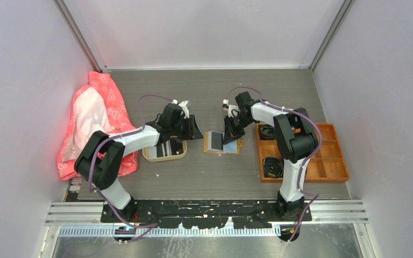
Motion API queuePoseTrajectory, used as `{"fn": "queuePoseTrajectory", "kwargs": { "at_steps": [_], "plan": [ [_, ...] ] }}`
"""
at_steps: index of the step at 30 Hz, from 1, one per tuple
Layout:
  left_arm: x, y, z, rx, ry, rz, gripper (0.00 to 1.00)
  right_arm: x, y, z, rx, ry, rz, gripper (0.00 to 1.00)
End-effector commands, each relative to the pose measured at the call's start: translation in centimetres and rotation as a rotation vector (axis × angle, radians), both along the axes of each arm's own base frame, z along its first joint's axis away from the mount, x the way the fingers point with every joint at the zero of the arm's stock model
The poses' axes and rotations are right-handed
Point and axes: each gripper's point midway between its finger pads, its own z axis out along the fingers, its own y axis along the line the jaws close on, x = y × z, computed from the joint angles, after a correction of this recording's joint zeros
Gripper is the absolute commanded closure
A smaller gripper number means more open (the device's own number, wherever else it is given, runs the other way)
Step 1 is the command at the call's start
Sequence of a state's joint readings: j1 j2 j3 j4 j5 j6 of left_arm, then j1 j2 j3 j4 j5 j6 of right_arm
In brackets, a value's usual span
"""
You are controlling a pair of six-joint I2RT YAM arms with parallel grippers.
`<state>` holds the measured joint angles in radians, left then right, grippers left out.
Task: Put the credit cards into the card holder
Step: Close the card holder at the center of the board.
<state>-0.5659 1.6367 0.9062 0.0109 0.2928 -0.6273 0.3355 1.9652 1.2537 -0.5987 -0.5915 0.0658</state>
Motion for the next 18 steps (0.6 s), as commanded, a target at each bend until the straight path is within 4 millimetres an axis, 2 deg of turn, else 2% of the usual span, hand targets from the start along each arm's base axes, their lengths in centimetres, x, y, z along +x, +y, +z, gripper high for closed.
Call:
{"fn": "queuePoseTrajectory", "kwargs": {
  "at_steps": [1, 9, 18],
  "plan": [
    [0.6, -1.9, 1.0, -0.091, -0.007, -0.03, 0.64, 1.0, 1.0, 1.2, 0.031, -0.032, 0.017, 0.9],
    [1.1, -1.9, -1.2, -0.043, 0.033, -0.03, 0.62, 2.2, -0.9, 2.5, 0.019, -0.081, -0.023, 0.9],
    [0.7, -2.1, -3.8, -0.019, 0.106, -0.039, 0.56, 1.6, -1.2, 0.6, -0.016, -0.019, -0.018, 0.9]
  ]
}}
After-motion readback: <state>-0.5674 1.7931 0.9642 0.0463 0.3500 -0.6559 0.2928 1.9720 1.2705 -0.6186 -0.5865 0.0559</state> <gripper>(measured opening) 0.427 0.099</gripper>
